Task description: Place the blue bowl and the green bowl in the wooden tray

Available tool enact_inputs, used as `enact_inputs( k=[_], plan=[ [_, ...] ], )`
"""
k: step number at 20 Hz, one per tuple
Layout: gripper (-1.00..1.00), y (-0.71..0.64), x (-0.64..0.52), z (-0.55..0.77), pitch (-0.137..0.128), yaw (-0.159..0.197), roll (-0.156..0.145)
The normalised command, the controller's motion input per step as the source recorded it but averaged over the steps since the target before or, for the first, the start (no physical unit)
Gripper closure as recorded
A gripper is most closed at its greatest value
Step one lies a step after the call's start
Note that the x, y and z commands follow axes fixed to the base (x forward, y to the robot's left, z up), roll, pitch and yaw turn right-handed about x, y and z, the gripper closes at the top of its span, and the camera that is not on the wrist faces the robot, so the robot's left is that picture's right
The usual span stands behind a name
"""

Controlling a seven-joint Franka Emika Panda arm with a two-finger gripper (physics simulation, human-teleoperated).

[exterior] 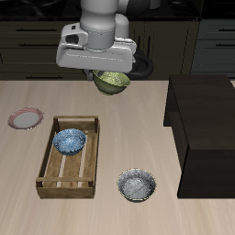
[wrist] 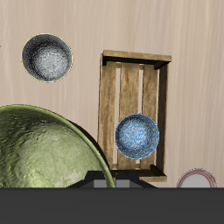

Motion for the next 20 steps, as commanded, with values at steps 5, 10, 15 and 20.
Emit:
enact_inputs(
  k=[5, 10, 15, 20],
  plan=[
    [1.00, -0.37, 0.16, -0.05, 0.005, -0.003, -0.027],
    [1.00, -0.64, 0.31, -0.08, 0.018, -0.021, -0.098],
    [1.00, -0.28, 0.16, -0.10, 0.008, 0.007, -0.026],
    [1.00, -0.24, 0.18, -0.16, 0.009, -0.002, -0.041]
  ],
)
